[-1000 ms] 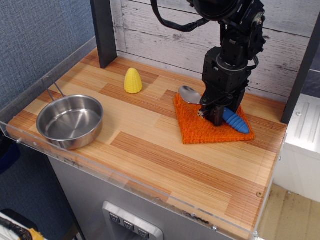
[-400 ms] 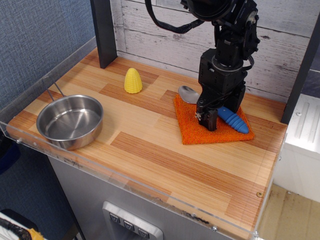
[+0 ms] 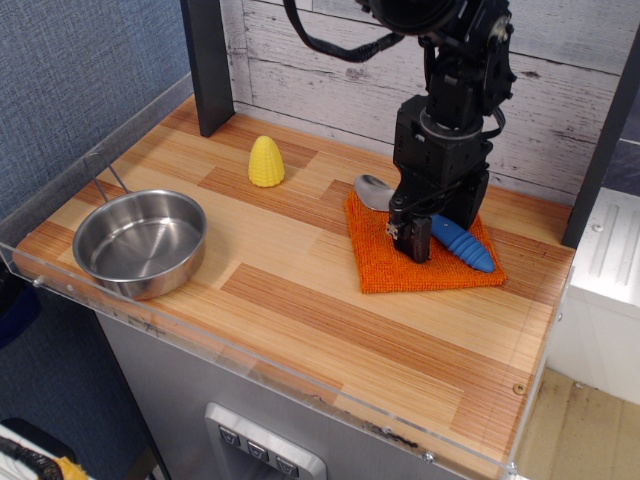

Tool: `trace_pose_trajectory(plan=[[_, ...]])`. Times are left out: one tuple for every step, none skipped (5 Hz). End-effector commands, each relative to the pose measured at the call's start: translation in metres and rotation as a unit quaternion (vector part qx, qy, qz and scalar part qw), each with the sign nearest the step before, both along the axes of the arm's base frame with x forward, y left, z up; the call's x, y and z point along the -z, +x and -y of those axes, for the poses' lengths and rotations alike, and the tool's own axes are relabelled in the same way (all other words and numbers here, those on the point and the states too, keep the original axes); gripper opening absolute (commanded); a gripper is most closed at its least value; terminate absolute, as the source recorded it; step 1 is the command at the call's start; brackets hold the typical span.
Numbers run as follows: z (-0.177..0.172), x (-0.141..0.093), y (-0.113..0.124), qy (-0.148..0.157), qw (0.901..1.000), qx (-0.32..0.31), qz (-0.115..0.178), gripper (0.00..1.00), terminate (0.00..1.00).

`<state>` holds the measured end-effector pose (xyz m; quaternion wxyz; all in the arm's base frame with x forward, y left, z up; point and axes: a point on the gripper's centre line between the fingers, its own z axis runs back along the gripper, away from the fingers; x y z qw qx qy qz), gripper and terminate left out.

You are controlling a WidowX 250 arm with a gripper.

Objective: Put the spoon on the cloth.

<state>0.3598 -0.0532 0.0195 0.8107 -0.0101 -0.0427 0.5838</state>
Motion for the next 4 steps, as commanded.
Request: trace_pose_trajectory(plan=[[-0.008,-0.06,0.008,-0.012,0.9982,0.002,0.059,1.0,0.0],[-0.007,-0.085,0.004,-0.015,0.9969,0.005,0.077,1.0,0.0],[-0.006,-0.114,-0.003,-0.021,0.9956,0.012,0.091,1.0,0.0],[-0.011,-0.149,-0.019,-0.022,0.9938,0.011,0.108,1.0,1.0]])
